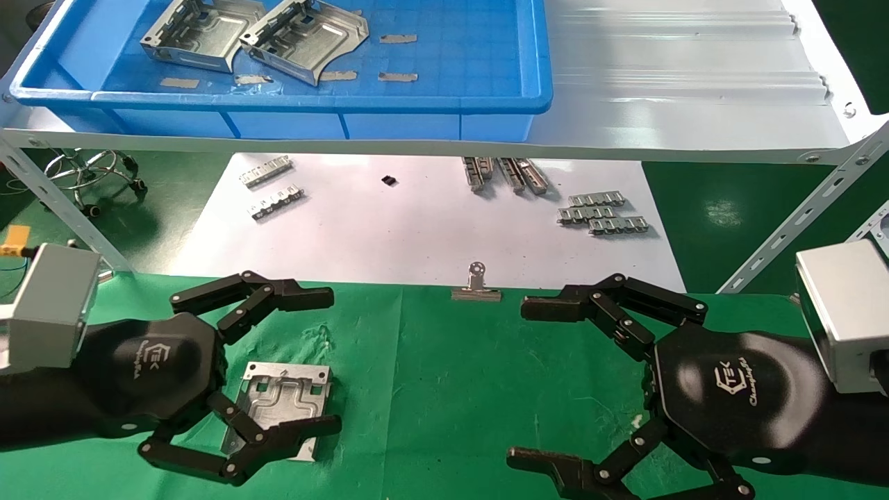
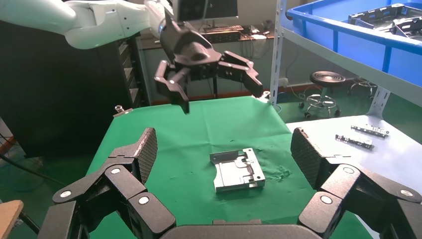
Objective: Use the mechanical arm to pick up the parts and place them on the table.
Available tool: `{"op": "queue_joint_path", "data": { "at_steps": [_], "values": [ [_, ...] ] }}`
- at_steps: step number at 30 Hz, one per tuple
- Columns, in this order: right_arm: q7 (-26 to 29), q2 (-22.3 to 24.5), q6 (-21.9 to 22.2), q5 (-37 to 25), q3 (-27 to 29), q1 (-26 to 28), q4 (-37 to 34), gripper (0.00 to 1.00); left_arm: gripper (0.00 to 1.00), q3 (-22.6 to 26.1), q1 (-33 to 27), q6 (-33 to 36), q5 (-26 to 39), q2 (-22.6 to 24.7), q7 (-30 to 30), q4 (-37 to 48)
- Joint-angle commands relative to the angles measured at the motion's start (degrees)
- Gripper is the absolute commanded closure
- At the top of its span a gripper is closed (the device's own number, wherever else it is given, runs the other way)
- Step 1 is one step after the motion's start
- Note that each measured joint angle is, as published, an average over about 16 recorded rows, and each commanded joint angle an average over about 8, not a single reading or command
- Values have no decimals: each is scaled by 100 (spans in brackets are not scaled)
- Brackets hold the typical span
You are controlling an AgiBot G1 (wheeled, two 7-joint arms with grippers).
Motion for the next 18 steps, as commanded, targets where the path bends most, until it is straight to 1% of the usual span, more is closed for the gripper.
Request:
{"op": "queue_joint_path", "data": {
  "at_steps": [1, 5, 10, 14, 18],
  "values": [
    [0, 0, 0, 0, 0, 0, 0, 0, 0, -160, 126, -21, -44, -59, -182, -227],
    [0, 0, 0, 0, -1, 0, 0, 0, 0, -466, 368, -60, -127, -171, -529, -661],
    [-1, 1, 1, 1, -1, -1, -1, 0, 0, -757, 596, -93, -207, -275, -828, -1076],
    [-1, 1, 2, 3, 0, -1, -2, 0, 0, -863, 679, -106, -243, -314, -908, -1224],
    [-1, 1, 2, 3, 0, -1, -2, 0, 0, -847, 668, -110, -245, -311, -882, -1197]
  ]
}}
